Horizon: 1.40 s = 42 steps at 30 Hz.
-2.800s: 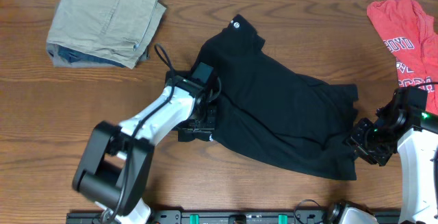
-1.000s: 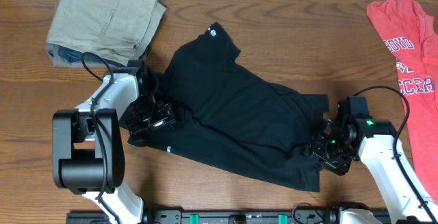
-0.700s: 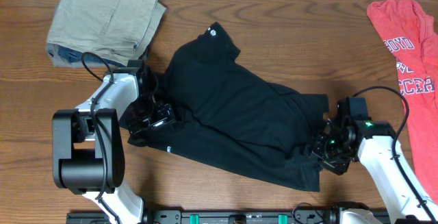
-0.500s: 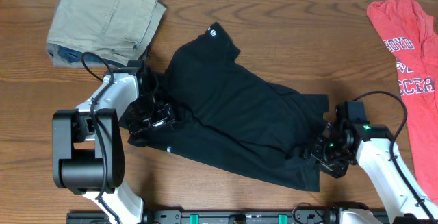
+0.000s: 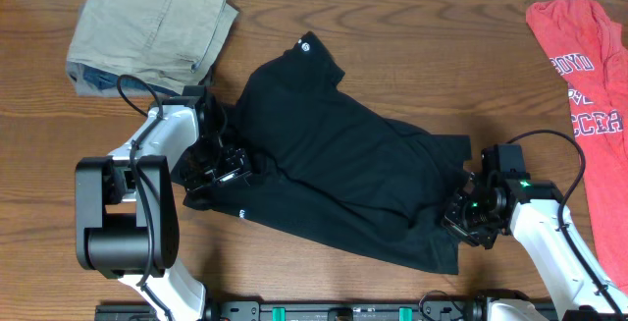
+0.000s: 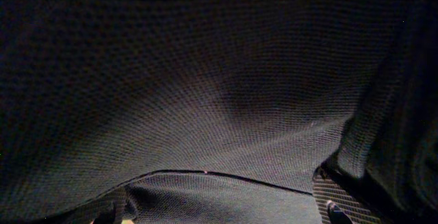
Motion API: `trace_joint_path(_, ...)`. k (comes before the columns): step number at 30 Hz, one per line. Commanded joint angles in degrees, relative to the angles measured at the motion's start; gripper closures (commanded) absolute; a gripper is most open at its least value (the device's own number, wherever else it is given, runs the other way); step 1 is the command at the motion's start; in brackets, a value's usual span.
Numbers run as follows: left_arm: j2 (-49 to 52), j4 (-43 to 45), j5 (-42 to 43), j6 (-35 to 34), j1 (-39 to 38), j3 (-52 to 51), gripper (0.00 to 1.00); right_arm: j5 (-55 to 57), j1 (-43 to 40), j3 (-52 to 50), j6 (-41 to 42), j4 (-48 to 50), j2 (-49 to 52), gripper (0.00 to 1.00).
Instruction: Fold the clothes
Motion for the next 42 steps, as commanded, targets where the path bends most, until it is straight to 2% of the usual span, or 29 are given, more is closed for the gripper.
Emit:
trace_joint_path(1, 1.03, 0.66, -2.27, 1.44, 0.35, -0.72, 0.13, -0.24, 0.70, -0.37, 0.96, 0.68, 0.20, 0.83)
trace_joint_path(4, 1.03, 0.68, -2.27, 1.44, 0.35, -0.72, 0.12, 0.02, 0.63, -0.37, 1.16, 1.51, 0.17, 0.97)
trace_joint_path(5, 1.03, 0.68, -2.27, 1.44, 0.35, -0.72, 0.12, 0.11, 0.63, -0.35, 1.14, 1.75, 0.17, 0.99)
trace_joint_path(12, 1.03, 0.90, -2.29, 1.46, 0.35, -0.72, 0.13, 1.14, -0.70, -0.11, 1.31, 3.48, 0.17, 0.98)
trace_joint_path(26, 1.03, 1.55, -3.96, 1.44, 0.35, -0.72, 0.13, 7.80, -8.35, 4.42, 0.17, -0.70, 0.17, 0.98)
trace_joint_path(34, 1.03, 2.64, -4.02, 1.44, 0.35, -0.72, 0.12, 12.61, -9.29, 4.96, 0.04, -1.07, 0.17, 0.98)
trace_joint_path(42, 0.24, 2.80, -3.93, 1.42, 0.35, -0.33, 0.20, 14.16, -10.67, 7.89, 0.02, -3.39, 0.17, 0.95)
